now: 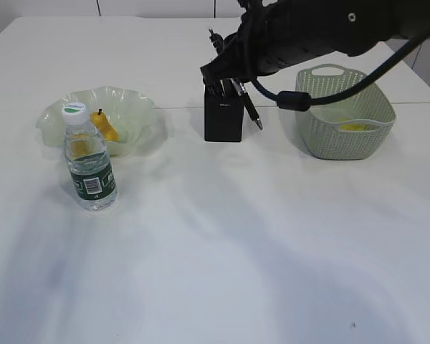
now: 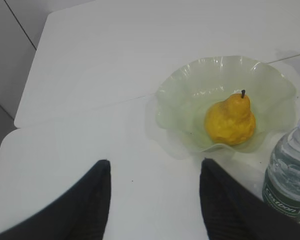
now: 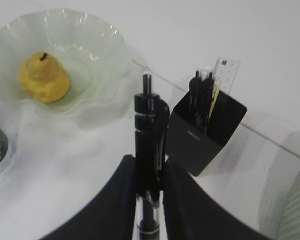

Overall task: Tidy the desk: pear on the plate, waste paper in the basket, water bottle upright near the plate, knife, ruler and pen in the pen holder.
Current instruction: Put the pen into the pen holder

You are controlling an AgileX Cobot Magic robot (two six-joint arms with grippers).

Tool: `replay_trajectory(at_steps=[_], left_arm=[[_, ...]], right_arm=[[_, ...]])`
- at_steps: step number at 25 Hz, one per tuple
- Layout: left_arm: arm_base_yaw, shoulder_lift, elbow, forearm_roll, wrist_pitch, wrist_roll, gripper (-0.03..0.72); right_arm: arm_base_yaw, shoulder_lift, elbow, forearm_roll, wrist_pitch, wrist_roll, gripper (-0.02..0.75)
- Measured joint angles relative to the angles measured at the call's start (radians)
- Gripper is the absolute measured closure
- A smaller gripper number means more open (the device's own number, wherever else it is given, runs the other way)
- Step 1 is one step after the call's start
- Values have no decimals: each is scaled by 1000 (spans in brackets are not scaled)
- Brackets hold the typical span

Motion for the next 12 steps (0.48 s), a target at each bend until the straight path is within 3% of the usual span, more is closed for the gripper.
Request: replay_trajectory(at_steps=[12], left_arm=[[0,0,0,0,0,0,286]], right_arm=[[-18,20,1,-3,-286,0,624]])
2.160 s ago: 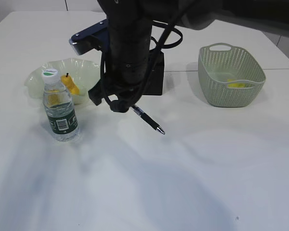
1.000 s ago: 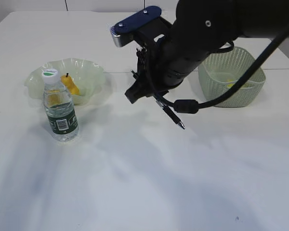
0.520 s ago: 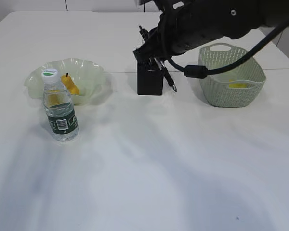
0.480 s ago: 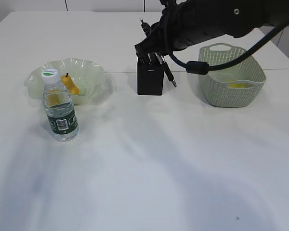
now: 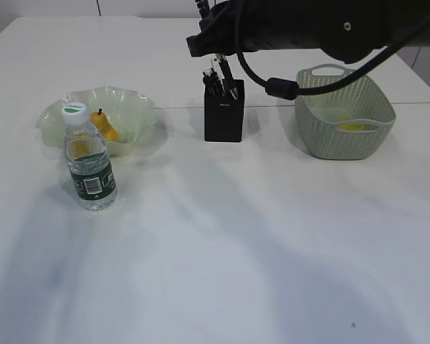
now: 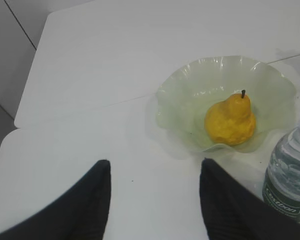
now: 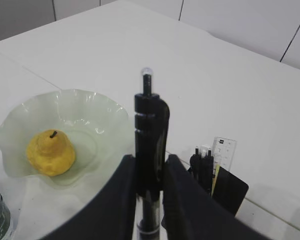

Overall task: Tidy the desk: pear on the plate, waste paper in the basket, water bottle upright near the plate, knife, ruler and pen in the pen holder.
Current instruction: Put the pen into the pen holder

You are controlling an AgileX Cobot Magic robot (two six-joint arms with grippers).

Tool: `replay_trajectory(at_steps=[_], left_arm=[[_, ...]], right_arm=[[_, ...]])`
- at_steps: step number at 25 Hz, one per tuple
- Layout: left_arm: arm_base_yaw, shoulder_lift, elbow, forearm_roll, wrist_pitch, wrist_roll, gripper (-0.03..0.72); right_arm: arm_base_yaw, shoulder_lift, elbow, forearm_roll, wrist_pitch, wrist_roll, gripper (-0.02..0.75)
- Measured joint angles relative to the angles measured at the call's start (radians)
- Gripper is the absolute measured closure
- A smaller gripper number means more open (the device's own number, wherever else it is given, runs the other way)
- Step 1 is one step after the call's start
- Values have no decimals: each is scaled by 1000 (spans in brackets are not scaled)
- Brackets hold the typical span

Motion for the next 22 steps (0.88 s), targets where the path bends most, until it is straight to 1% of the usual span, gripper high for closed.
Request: replay_trajectory(at_steps=[6,12,17,22], left_arm=[[0,0,0,0,0,0,286],[0,0,0,0,0,0,286],[0,0,0,0,0,0,286],[0,0,0,0,0,0,286]], right_arm=[[-5,33,0,-4,-58,0,624],[-54,60,0,14,-145,-2,624],[-69,75,0,35,-193,-4,624],[-71,116,0,36,-302,-4,624]])
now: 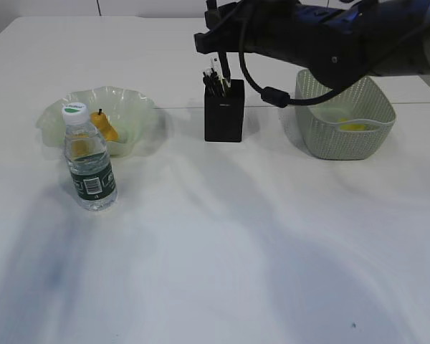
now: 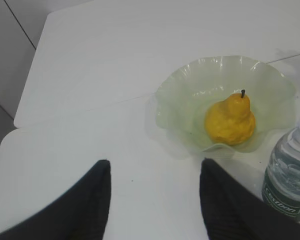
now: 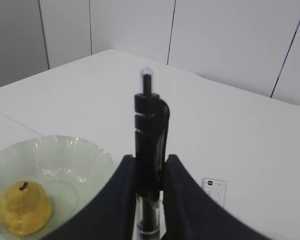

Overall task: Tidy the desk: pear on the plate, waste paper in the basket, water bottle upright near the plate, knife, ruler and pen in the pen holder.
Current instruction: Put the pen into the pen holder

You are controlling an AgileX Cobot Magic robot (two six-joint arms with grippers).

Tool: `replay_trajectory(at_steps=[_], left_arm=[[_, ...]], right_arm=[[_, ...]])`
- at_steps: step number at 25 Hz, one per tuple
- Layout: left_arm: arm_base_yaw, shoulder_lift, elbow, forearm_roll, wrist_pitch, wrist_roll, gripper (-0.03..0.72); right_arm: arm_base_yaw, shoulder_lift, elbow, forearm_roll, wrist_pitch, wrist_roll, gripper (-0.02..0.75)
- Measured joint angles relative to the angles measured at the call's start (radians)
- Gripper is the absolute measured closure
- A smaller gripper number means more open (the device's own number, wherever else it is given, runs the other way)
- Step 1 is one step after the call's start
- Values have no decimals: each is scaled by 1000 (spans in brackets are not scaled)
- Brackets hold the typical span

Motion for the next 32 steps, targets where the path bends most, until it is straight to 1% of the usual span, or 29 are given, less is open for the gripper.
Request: replay_trajectory(at_steps=[6,11,15,20,27,32], left_arm=[[0,0,0,0,0,0,286],[0,0,0,0,0,0,286],[0,0,0,0,0,0,286],[0,0,0,0,0,0,286],[0,0,0,0,0,0,286],[0,0,0,0,0,0,286]], right_arm=[[-23,57,0,0,-144,-14,624],[-47,96,0,62,-206,-17,624],[-55,134,-26,76,-218,-17,624],[-57,185,-114,76,-221,-17,624],[-63,259,-239,77,-187,-17,624],[-65,307,-287,79,-164,-17,624]])
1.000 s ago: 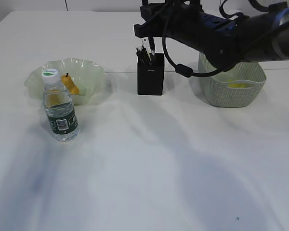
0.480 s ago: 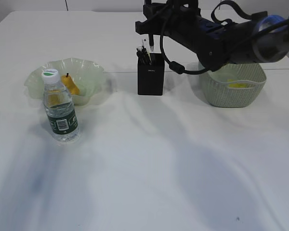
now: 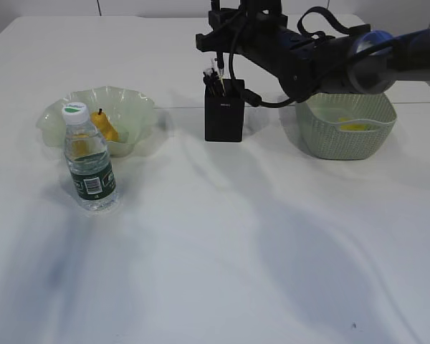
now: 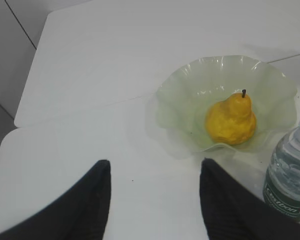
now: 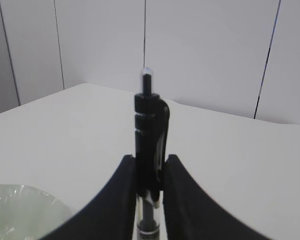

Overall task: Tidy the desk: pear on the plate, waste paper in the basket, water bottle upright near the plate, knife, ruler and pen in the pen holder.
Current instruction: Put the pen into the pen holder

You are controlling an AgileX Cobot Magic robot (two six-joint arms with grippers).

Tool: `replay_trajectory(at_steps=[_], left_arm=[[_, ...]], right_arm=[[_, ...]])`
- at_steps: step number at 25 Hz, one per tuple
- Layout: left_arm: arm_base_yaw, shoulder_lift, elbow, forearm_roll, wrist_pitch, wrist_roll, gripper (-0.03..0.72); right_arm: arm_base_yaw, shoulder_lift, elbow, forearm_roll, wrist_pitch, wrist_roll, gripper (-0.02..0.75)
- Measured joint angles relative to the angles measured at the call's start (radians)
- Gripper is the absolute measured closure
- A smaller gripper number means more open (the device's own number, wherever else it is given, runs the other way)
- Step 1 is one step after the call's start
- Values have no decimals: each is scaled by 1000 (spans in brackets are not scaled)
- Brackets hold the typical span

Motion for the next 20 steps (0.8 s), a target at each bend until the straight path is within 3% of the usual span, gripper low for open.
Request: replay_trajectory(at_steps=[20], left_arm=[[0,6,0,0,0,0,286]], right_arm=[[-33,127,-68,0,19,-24,624]])
